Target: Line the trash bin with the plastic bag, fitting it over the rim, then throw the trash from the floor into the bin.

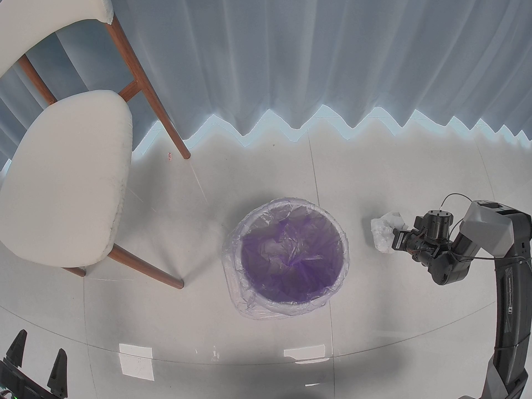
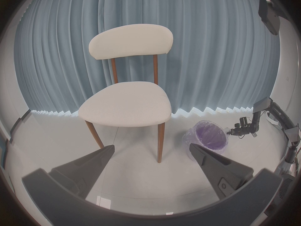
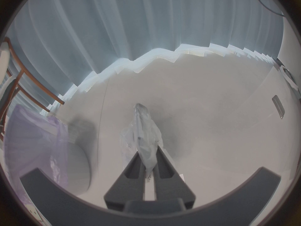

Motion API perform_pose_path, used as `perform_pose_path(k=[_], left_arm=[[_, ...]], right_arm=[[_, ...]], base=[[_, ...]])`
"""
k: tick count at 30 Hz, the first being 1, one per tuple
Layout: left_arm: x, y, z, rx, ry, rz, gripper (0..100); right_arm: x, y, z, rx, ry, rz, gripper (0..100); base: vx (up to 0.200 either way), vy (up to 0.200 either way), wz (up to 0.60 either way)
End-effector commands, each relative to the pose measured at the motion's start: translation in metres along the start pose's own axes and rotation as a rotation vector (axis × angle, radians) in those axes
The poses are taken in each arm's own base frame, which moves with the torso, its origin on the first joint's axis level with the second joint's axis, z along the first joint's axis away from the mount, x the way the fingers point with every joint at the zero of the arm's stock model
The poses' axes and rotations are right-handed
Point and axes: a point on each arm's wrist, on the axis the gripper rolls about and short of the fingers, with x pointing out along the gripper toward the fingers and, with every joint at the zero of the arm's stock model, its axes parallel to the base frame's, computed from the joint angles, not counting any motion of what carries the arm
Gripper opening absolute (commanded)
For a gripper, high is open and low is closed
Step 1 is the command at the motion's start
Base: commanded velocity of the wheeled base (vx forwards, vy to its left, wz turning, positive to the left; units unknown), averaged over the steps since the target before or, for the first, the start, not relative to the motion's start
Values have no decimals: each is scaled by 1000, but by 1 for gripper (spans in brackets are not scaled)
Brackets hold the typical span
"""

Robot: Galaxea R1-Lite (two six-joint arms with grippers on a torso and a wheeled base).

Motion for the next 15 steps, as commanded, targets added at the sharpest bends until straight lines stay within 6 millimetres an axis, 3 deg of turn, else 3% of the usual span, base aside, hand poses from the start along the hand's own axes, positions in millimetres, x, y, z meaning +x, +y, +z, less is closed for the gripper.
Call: perform_pose_path(k=[1, 11, 15], left_arm=[[0, 0, -5, -3, 3, 1, 100], [0, 0, -5, -1, 3, 1, 100], [0, 0, -5, -3, 3, 1, 100]], right_arm=[[-33, 8, 26, 2, -48, 9, 0], [-120, 22, 36, -11, -106, 27, 0], [-150, 24, 28, -14, -94, 26, 0]], base=[[0, 0, 0], [0, 0, 0], [0, 0, 0]])
